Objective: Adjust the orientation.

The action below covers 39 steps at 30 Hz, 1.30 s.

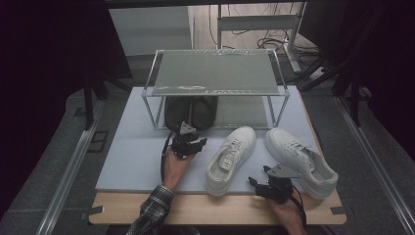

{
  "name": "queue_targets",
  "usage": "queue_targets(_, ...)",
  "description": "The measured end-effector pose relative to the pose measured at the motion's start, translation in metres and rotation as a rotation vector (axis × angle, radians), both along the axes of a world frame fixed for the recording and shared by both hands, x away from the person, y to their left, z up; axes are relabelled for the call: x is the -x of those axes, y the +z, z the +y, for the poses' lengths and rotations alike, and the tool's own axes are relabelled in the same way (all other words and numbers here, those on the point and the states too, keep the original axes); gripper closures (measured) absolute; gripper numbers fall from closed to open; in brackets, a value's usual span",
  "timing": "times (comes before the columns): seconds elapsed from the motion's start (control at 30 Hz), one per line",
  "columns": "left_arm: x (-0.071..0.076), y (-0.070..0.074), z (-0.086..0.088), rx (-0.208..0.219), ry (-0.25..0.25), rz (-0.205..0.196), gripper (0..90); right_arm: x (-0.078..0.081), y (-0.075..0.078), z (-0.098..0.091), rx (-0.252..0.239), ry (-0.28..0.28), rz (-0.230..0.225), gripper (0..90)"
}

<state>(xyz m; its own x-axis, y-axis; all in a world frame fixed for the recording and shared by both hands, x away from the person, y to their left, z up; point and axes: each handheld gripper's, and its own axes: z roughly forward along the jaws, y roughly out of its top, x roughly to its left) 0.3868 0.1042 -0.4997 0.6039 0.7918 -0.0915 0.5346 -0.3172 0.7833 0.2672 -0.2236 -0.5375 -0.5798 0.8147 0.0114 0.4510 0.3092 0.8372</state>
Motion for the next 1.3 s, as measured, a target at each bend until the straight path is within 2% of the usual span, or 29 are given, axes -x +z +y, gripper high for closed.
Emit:
queue_targets(0.13,0.005,-0.001,0.002,-0.016,-0.002,0.003,50.4,0.0,0.0,0.0,0.0,0.0,0.0,26.9)
queue_targets(0.27,0.008,0.0,0.005,-0.014,0.0,0.0,47.6,0.0,0.0,0.0,0.0,0.0,0.0,26.9)
queue_targets(0.7,0.023,-0.001,0.02,-0.009,0.001,0.009,29.9,0.0,0.0,0.0,0.003,0.0,0.001,26.9)
queue_targets(1.2,0.045,-0.001,0.037,-0.02,-0.013,0.002,14.0,0.0,0.0,0.0,0.005,-0.002,0.0,26.8)
queue_targets(1.3,0.049,-0.001,0.039,-0.02,-0.018,0.0,13.5,0.0,0.0,0.0,0.005,-0.002,0.0,26.9)
